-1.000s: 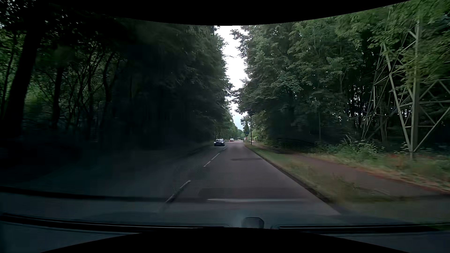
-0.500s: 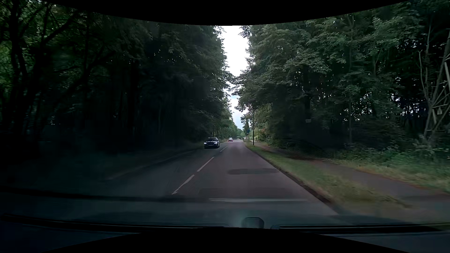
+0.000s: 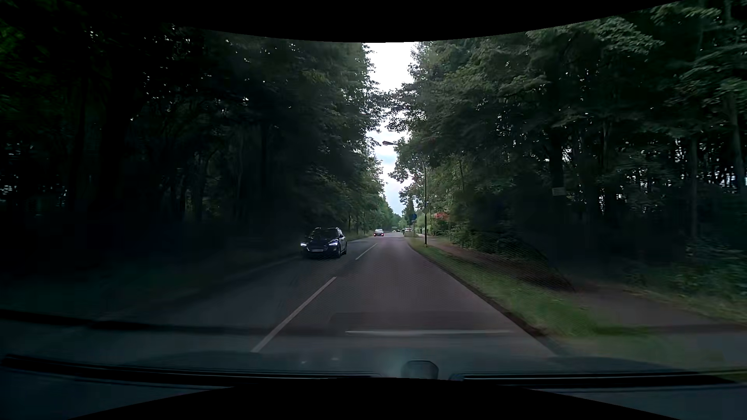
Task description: Follow the waypoints while adhering to traffic rules and regulations
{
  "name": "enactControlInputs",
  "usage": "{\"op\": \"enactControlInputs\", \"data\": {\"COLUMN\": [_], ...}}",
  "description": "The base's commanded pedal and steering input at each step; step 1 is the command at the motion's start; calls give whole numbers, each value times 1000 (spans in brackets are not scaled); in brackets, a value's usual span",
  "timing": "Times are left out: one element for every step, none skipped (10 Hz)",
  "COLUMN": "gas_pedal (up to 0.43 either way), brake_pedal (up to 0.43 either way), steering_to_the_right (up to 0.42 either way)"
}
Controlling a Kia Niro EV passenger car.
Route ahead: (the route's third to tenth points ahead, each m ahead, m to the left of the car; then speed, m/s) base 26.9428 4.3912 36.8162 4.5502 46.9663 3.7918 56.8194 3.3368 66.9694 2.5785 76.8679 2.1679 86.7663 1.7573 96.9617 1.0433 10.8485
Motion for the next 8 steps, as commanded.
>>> {"op": "enactControlInputs", "data": {"gas_pedal": [197, 197, 197, 197, 197, 197, 197, 197], "brake_pedal": [0, 0, 0, 0, 0, 0, 0, 0], "steering_to_the_right": [2, 2, 1, 1, 1, 1, 1, 1]}}
